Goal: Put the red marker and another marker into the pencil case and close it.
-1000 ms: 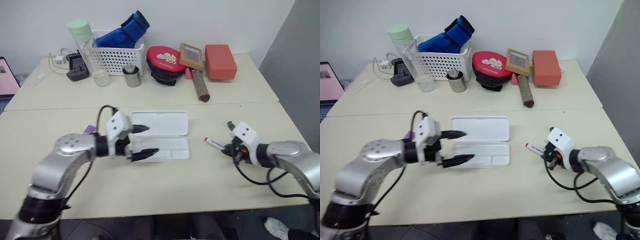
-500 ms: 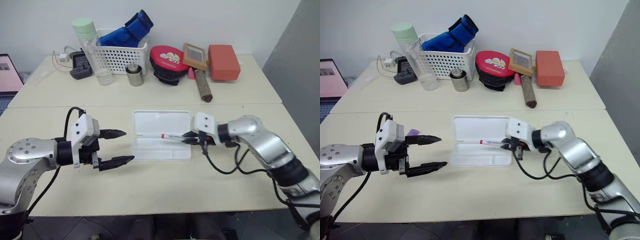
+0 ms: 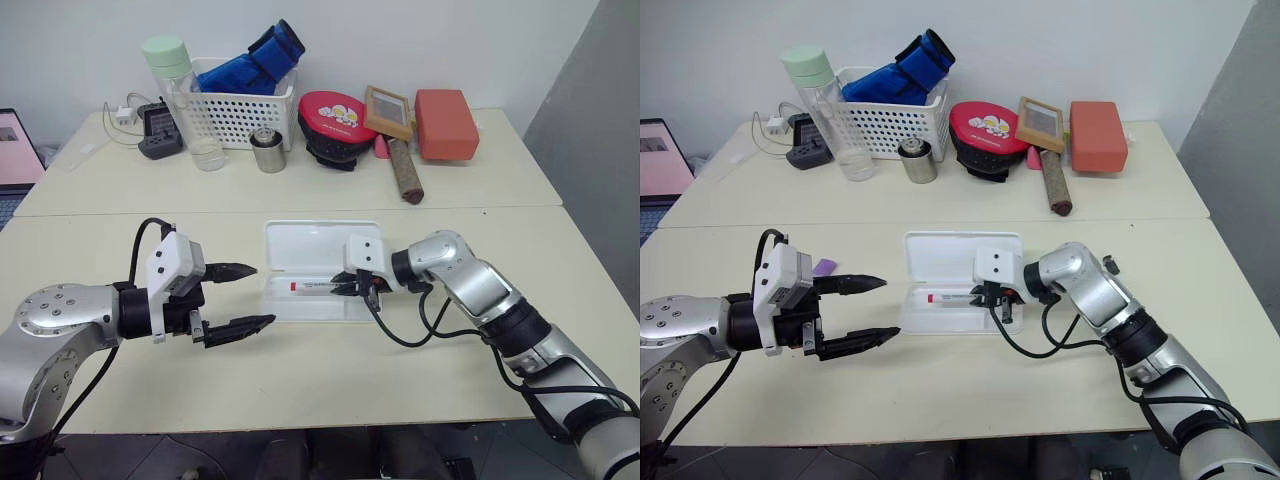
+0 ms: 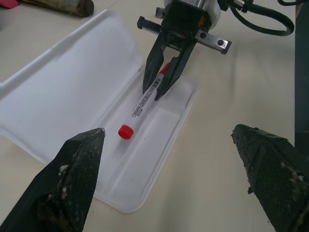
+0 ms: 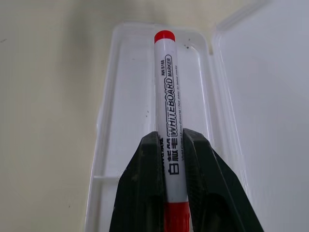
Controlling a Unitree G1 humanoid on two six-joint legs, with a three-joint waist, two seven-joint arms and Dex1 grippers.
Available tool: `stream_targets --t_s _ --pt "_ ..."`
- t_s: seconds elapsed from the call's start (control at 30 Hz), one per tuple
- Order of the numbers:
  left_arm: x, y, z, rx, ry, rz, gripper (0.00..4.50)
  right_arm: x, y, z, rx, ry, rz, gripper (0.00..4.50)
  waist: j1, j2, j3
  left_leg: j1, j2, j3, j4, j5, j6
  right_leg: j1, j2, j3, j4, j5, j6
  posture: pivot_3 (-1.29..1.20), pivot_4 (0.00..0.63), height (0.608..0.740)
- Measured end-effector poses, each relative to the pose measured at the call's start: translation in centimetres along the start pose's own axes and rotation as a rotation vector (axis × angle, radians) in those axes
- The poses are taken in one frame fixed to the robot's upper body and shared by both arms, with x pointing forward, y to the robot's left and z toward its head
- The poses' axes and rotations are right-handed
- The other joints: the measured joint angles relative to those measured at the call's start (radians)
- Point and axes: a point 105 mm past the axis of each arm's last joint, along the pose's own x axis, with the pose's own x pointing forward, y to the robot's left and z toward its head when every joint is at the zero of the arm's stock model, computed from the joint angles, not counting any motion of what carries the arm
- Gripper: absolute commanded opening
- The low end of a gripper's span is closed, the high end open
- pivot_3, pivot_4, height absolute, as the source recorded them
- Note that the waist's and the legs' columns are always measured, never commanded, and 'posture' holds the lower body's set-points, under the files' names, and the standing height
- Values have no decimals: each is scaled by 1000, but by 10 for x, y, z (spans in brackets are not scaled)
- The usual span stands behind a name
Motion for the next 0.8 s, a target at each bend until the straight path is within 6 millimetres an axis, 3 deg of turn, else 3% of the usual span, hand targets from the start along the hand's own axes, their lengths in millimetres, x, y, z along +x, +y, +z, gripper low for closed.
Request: stream_targets --t_s 0.43,0.5,0.57,0.8 --pt "1 0 2 -10 -10 -1 4500 9 -12 -5 -14 24 13 256 -1 0 0 0 0 0 0 0 0 0 0 0 0 0 0 0 150 740" --pt "1 0 2 -11 -10 1 4500 9 -12 -5 -20 26 14 958 -1 0 0 0 0 0 0 0 0 0 0 0 0 0 0 0 150 740" --pt "1 0 2 -10 -10 2 4500 9 -11 -5 -21 27 20 1191 -1 0 0 0 0 0 0 0 0 0 0 0 0 0 0 0 150 740" --pt "1 0 2 -10 -10 8 4500 4 -12 0 -11 0 31 2623 0 0 0 0 0 0 0 0 0 0 0 0 0 0 0 0 150 740"
